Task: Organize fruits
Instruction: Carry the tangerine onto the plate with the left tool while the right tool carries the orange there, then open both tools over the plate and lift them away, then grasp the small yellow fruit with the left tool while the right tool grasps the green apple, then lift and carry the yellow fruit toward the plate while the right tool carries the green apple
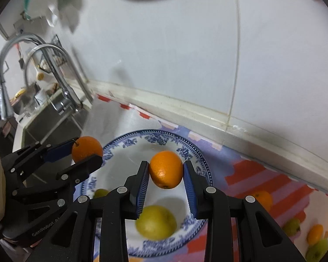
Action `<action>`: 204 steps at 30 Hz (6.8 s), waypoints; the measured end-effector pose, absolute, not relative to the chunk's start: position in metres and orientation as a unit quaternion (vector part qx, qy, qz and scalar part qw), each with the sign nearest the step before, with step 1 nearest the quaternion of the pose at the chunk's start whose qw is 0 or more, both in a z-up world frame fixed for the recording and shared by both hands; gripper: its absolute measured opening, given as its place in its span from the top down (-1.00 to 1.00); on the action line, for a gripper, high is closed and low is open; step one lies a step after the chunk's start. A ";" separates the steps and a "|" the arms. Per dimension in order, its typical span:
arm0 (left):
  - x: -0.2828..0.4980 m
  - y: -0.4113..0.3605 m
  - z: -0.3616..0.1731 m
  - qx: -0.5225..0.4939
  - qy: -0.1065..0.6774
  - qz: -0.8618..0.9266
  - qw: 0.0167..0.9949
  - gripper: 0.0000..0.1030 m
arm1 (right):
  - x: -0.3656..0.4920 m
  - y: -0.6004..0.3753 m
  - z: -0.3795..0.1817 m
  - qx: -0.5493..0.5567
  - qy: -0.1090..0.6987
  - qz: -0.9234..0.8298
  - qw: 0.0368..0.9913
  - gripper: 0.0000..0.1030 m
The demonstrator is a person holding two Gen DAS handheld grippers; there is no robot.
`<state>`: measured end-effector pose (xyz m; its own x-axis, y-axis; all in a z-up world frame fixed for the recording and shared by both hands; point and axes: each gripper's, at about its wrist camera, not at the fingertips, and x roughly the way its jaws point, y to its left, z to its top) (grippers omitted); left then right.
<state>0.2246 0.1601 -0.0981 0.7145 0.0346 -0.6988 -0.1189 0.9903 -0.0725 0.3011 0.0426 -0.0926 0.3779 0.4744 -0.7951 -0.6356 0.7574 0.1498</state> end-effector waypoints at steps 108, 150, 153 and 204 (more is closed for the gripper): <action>0.234 -0.041 -0.090 0.002 0.373 -0.057 0.926 -0.50 | 0.240 -0.235 -0.099 0.023 0.469 0.007 0.883 -0.35; 0.288 -0.052 -0.130 -0.039 0.433 -0.076 0.897 0.47 | 0.277 -0.238 -0.129 0.013 0.490 0.006 0.872 0.02; 0.281 -0.052 -0.122 -0.042 0.427 -0.082 0.900 0.47 | 0.271 -0.238 -0.121 0.015 0.485 0.012 0.874 0.02; 0.149 0.113 -0.023 -0.068 0.319 0.048 0.944 0.47 | 0.204 -0.051 -0.016 -0.062 0.383 0.233 0.892 0.02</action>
<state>0.1488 0.1135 -0.0227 0.7915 0.0483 -0.6093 -0.1345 0.9862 -0.0965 0.2044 -0.0515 -0.0165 0.5990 0.3677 -0.7114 -0.4621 0.8842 0.0679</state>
